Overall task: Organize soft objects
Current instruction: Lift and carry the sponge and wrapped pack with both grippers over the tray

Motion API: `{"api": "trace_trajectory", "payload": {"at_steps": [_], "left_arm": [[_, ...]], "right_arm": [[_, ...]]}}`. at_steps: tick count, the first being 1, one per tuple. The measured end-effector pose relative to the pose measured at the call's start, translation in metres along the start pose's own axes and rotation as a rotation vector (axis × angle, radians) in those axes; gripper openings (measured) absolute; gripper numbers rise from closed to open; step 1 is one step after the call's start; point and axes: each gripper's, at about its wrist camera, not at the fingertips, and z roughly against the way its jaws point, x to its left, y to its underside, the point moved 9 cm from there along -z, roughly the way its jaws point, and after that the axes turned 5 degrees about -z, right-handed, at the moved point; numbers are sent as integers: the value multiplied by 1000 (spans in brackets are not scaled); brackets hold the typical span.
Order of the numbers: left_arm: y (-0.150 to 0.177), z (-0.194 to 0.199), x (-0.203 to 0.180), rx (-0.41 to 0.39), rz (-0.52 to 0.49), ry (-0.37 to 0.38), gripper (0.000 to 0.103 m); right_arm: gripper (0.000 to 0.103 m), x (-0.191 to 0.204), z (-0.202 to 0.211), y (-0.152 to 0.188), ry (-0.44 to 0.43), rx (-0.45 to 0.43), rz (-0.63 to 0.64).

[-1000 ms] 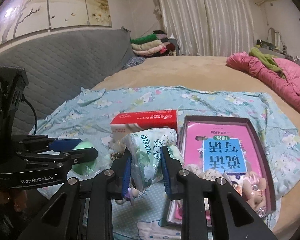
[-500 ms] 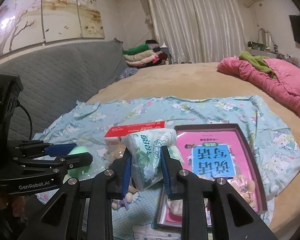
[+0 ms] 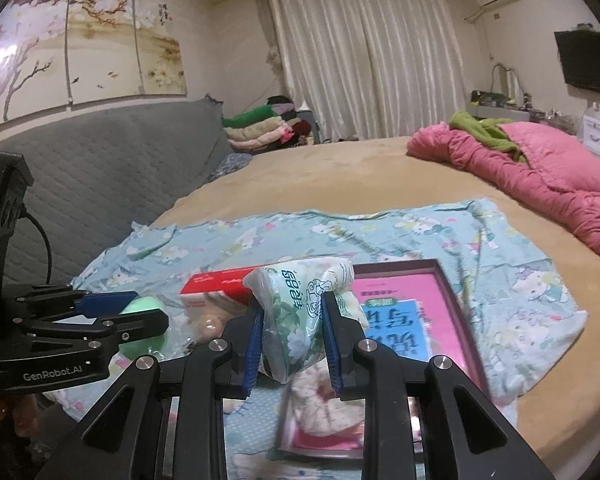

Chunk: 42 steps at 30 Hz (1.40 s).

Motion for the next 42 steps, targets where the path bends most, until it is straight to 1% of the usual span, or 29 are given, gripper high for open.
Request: {"api": "trace_trajectory", "payload": {"at_steps": [6, 10, 20, 23, 32, 37, 42], "left_arm": [[-7, -4, -17, -11, -22, 28, 41], [-8, -12, -27, -4, -31, 49, 41], [-1, -49, -56, 52, -55, 113, 41], [4, -60, -65, 75, -62, 133, 41], [14, -89, -77, 130, -70, 155, 41], [20, -102, -83, 154, -78, 163, 41], [25, -114, -86, 178, -74, 171, 41]], "right_arm": [[28, -23, 12, -9, 56, -38, 5], [28, -39, 18, -12, 83, -55, -16], [28, -69, 16, -6, 132, -40, -50], [28, -75, 13, -2, 148, -31, -48], [28, -96, 3, 12, 190, 5, -44], [28, -103, -6, 22, 231, 46, -15], [28, -105, -20, 35, 261, 106, 22]]}}
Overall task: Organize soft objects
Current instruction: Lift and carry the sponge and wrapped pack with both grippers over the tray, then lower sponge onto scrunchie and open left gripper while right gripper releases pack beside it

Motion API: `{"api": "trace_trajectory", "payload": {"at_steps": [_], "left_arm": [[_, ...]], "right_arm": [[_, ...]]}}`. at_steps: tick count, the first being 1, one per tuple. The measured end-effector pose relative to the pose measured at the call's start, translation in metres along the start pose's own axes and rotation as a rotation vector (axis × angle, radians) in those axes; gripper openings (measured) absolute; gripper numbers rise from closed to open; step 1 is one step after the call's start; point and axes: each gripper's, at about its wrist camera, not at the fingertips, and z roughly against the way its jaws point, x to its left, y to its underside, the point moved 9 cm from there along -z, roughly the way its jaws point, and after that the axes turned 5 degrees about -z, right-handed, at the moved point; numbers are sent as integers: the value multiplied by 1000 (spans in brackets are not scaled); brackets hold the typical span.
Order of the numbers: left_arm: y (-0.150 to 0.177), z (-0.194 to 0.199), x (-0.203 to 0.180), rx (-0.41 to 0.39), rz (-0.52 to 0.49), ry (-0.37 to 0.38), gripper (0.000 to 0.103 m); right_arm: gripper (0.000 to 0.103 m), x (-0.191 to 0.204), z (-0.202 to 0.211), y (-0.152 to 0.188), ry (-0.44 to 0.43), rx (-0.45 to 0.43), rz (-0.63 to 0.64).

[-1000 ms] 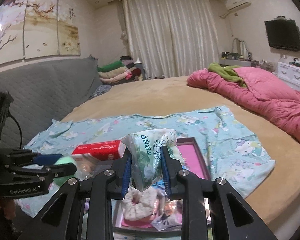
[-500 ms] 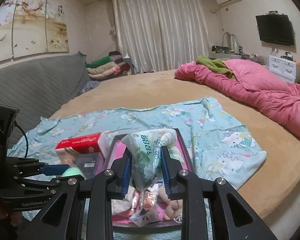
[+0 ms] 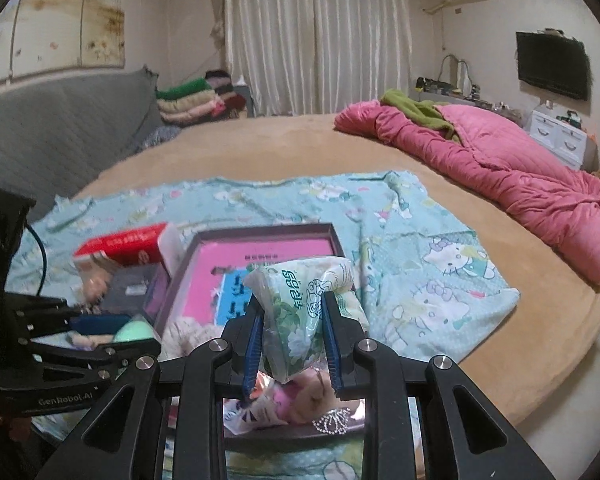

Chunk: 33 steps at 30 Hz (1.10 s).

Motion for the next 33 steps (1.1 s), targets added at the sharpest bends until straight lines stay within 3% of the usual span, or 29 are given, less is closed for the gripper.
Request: {"api": "trace_trajectory", "payload": {"at_steps": [15, 33], "left_arm": [[6, -21, 1, 21, 10, 30, 41], [8, -33, 3, 25, 28, 55, 41]], "right_arm": [[28, -8, -34, 29, 95, 117, 59], [31, 3, -64, 44, 12, 178, 37]]}}
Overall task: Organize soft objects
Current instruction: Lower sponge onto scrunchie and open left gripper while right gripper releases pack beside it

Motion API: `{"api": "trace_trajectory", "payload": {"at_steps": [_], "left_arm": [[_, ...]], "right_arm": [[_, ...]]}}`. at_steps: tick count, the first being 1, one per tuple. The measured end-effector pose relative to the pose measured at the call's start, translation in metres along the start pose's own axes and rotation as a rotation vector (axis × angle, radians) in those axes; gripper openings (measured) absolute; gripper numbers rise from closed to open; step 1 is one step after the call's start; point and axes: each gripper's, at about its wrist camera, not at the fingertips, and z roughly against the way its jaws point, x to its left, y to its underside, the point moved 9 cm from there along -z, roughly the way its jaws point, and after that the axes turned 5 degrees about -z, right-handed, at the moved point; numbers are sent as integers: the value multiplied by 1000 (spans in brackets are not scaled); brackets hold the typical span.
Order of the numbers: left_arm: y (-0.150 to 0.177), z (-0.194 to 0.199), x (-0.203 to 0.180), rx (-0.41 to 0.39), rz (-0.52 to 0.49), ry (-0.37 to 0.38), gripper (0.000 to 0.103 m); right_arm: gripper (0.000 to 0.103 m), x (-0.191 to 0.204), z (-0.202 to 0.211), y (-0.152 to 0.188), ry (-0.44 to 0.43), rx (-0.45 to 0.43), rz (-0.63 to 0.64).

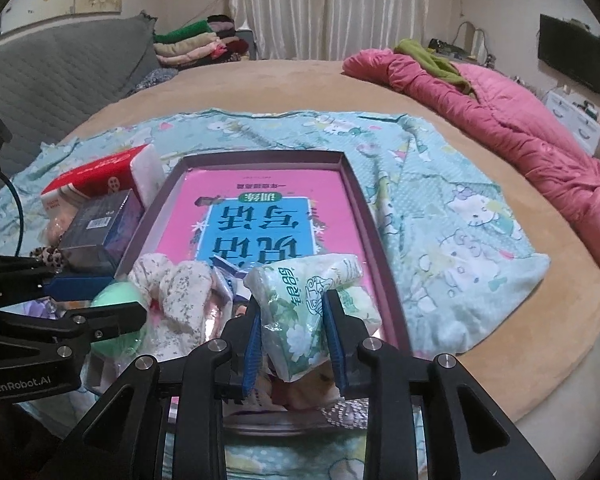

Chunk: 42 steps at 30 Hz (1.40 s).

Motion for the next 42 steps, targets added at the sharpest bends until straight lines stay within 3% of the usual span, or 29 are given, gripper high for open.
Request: {"api": "trace_trajectory", "payload": {"at_steps": [17, 31, 42], "left_arm": [[-1, -4, 1, -4, 19, 30, 41], [1, -1, -7, -10, 26, 92, 43], [11, 2, -5, 3, 29, 85, 48]], "right_arm": [[49, 4, -3, -5, -124, -23, -100], [51, -3, 11, -13, -120, -79, -133], [51, -4, 15, -15, -116, -87, -134]]}}
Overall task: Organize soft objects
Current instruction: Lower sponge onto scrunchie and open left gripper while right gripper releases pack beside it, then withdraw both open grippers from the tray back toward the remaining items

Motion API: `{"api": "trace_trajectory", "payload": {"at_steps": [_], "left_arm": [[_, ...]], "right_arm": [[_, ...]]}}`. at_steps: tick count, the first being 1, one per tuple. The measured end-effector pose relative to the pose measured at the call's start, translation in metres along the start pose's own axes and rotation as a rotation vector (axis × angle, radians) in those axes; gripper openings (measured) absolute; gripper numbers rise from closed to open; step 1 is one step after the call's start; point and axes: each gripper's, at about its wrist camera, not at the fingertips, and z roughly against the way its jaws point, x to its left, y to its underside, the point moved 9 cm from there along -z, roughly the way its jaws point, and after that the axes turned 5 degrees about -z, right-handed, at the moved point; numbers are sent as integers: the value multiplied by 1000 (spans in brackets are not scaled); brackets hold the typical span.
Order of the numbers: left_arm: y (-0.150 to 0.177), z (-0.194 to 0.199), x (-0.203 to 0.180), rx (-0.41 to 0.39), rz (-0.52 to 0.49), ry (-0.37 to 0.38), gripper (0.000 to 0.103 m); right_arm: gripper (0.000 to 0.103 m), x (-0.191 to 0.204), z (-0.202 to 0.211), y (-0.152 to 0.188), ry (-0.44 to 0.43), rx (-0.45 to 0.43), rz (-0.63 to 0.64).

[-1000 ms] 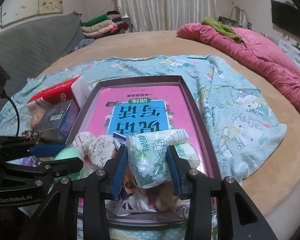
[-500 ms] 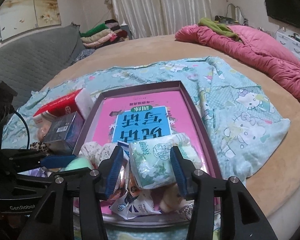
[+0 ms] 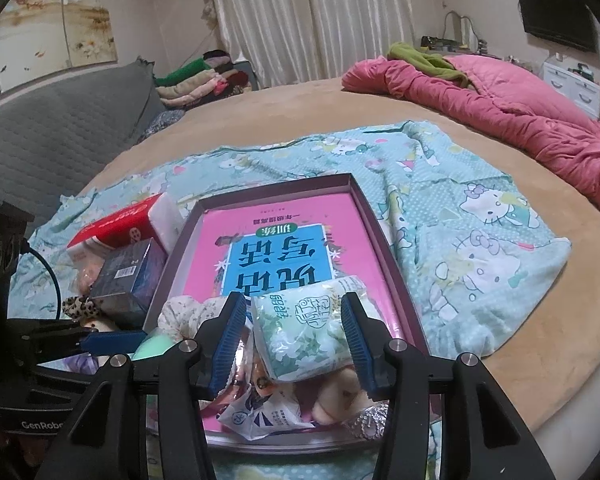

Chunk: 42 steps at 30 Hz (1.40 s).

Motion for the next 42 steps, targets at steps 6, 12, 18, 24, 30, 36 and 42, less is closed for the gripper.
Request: {"api": "trace_trajectory", "payload": {"at_steps": [6, 12, 18, 24, 30, 36, 42], "left_arm": [[5, 4, 2, 8, -4, -13, 52], [9, 8, 1, 9, -17, -27, 53], [7, 15, -4, 1, -40, -39, 55], [6, 23, -4, -9, -50, -54, 55], [4, 32, -1, -22, -47, -74, 62], [3, 41, 1, -36, -45, -90, 65], [1, 55, 7, -58, -33, -103, 68]], "right_arm": [[51, 1, 2, 0, 4, -3, 1], [58, 1, 6, -1, 12, -10, 2], [64, -1, 10, -3, 24, -18, -8], [67, -3, 14, -3, 41, -25, -12], [73, -2, 19, -5, 45, -35, -16], [75, 1, 24, -6, 50, -44, -10], [77, 11, 30, -10, 47, -60, 6]]}}
